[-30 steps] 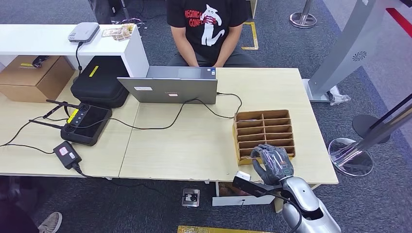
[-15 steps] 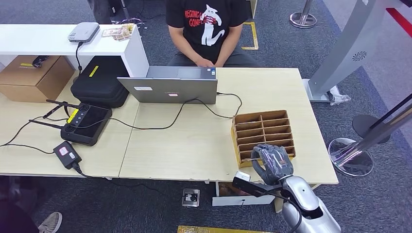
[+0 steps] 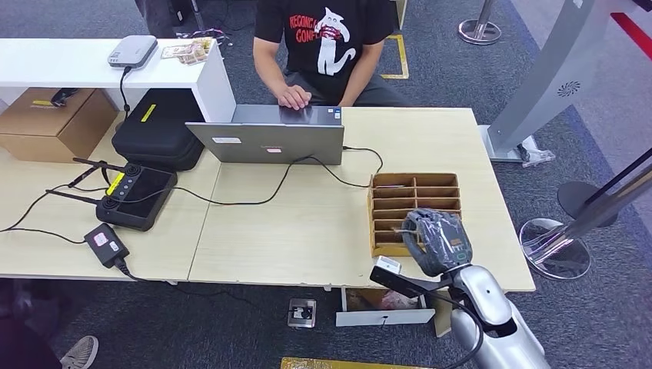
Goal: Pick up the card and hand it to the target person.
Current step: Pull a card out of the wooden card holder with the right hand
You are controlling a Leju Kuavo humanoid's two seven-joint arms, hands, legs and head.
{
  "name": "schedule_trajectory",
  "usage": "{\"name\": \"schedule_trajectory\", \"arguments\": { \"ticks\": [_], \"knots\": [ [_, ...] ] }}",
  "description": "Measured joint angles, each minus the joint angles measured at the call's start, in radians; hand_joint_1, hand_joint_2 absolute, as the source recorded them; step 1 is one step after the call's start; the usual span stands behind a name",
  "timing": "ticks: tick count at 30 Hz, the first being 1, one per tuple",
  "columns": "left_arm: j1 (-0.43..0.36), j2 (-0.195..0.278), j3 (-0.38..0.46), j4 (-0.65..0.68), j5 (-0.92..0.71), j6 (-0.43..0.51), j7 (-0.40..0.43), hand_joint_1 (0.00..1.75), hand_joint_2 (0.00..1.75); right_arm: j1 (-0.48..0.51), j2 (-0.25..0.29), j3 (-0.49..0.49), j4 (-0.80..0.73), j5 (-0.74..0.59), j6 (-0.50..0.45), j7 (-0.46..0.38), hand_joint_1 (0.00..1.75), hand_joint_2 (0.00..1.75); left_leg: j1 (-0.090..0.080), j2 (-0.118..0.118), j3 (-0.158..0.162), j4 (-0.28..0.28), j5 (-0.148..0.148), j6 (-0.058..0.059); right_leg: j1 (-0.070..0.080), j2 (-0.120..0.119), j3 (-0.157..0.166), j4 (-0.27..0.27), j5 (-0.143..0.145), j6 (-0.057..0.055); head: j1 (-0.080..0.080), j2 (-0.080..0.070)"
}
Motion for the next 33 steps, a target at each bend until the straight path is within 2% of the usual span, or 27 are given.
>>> {"name": "schedule_trajectory", "arguments": {
  "ticks": [11,17,27,33],
  "knots": [
    [0.001,-0.002,0.0,0.0,-0.014,0.002,0.0,0.0,1.75,-0.006,-0.023,-0.03,-0.149,0.002,-0.004,0.003,1.31,1.75,0.0,0.0,0.0,0.0,0.0,0.0,0.0,0.0,0.0,0.0,0.0,0.0,0.0,0.0],
    [-0.005,-0.002,0.0,0.0,-0.046,0.003,0.0,0.0,1.75,-0.043,-0.046,-0.042,-0.197,-0.016,0.012,-0.018,1.42,1.75,0.0,0.0,0.0,0.0,0.0,0.0,0.0,0.0,0.0,0.0,0.0,0.0,0.0,0.0],
    [-0.01,-0.001,0.0,0.0,-0.066,0.0,0.002,0.0,1.75,-0.175,-0.046,-0.039,-0.126,-0.079,0.033,-0.043,1.45,1.75,0.0,0.0,0.0,0.0,0.001,0.0,0.0,0.0,0.0,0.0,0.001,0.0,0.0,0.0],
    [-0.012,0.0,0.0,0.0,-0.078,0.0,0.002,0.0,1.75,-0.273,-0.022,-0.027,-0.036,-0.101,0.061,-0.043,1.44,1.75,0.0,0.0,0.0,0.0,0.001,0.0,0.0,0.0,0.0,0.001,0.001,0.0,0.0,0.0]
  ]
}}
